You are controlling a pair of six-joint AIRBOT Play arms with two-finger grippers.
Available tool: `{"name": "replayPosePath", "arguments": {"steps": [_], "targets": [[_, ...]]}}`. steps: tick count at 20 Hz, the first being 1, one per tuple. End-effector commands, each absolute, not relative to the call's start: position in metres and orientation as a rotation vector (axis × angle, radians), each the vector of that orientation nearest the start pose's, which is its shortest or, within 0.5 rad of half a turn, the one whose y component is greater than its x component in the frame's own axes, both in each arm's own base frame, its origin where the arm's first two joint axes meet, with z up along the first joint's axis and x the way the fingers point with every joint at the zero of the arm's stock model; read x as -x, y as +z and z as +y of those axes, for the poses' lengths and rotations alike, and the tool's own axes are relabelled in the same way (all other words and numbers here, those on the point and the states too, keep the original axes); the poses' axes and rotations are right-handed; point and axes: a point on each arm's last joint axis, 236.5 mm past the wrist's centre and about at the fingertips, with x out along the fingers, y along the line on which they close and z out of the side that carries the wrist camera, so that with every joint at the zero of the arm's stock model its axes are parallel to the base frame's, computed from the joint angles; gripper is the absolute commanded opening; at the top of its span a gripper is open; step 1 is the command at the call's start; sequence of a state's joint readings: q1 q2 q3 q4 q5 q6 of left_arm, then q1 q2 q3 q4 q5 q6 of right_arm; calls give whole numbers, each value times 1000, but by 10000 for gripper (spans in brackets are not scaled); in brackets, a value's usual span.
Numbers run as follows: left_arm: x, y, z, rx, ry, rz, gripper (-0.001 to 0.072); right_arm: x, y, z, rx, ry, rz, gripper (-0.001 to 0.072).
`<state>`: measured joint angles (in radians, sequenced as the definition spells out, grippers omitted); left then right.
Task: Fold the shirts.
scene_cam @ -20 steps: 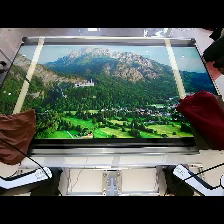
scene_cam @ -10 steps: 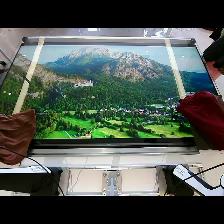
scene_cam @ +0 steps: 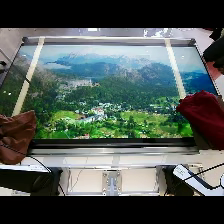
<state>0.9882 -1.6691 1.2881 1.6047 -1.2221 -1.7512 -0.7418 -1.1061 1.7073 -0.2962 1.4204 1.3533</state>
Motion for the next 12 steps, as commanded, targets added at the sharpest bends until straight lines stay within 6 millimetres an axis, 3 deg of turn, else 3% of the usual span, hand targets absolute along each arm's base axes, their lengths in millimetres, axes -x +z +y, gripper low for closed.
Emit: {"name": "replayPosePath", "arguments": {"steps": [1, 4, 6, 7, 10, 12], "targets": [[-242, -83, 311, 948, 796, 1318, 10, -360, 404, -23, -660, 486, 314, 406], [-313, -13, 277, 1078, 565, 1040, 10, -359, 406, -21, -664, 502, 310, 405], [-359, 51, 239, 1096, 342, 867, 10, -357, 412, -17, -675, 527, 297, 405], [-373, 76, 215, 1072, 260, 836, 10, -356, 414, -15, -680, 538, 291, 405], [-391, 107, 127, 953, 65, 912, 10, -355, 417, -13, -678, 547, 285, 406], [-404, 115, 52, 860, -95, 986, 10, -355, 417, -13, -678, 547, 285, 405]]}}
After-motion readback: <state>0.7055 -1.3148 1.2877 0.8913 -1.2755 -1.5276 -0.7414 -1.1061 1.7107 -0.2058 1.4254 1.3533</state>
